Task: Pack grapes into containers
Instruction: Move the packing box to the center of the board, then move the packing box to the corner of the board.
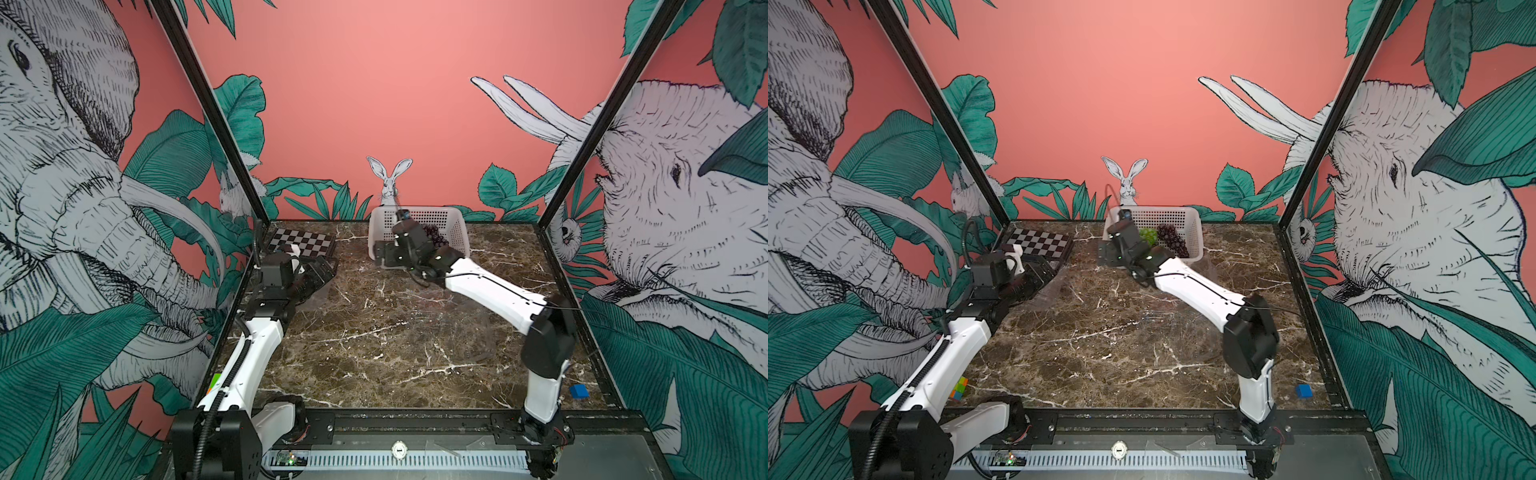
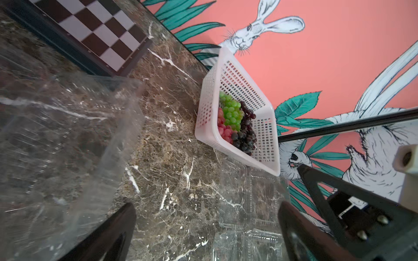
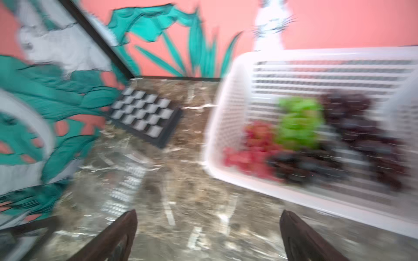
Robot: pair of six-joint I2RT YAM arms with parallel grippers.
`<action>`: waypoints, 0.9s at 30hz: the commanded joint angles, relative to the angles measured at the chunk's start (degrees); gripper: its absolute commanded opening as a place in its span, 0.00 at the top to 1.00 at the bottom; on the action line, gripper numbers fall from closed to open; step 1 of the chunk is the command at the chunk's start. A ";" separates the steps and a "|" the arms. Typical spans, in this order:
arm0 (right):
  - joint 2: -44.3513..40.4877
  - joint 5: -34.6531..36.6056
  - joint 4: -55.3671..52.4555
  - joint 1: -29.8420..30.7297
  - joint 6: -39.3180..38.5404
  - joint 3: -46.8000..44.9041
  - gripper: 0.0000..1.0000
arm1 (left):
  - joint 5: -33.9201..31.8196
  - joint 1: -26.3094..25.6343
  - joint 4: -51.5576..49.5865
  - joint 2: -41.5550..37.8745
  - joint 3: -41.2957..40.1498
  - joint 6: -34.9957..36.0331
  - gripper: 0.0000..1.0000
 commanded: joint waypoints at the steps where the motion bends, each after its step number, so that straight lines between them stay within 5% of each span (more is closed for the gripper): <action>1: -6.56 5.76 -1.90 -6.19 -3.49 -11.79 0.02 | -2.61 -3.53 3.34 0.82 2.48 0.56 0.00; 7: -14.79 7.69 -3.73 -15.24 -3.65 -25.93 0.06 | -6.26 -11.51 5.06 5.19 5.73 2.30 0.01; 11: -16.10 14.78 -5.45 -17.88 -4.09 -29.52 0.12 | -6.37 -14.81 6.55 8.51 7.24 1.56 0.00; 17: -16.12 16.28 -4.36 -21.12 -4.65 -31.35 0.17 | -5.99 -16.35 7.45 11.26 7.63 0.88 0.00; 27: -16.59 9.04 1.89 -26.39 -1.78 -36.55 0.67 | -5.63 -18.54 9.51 14.33 8.05 -0.41 0.00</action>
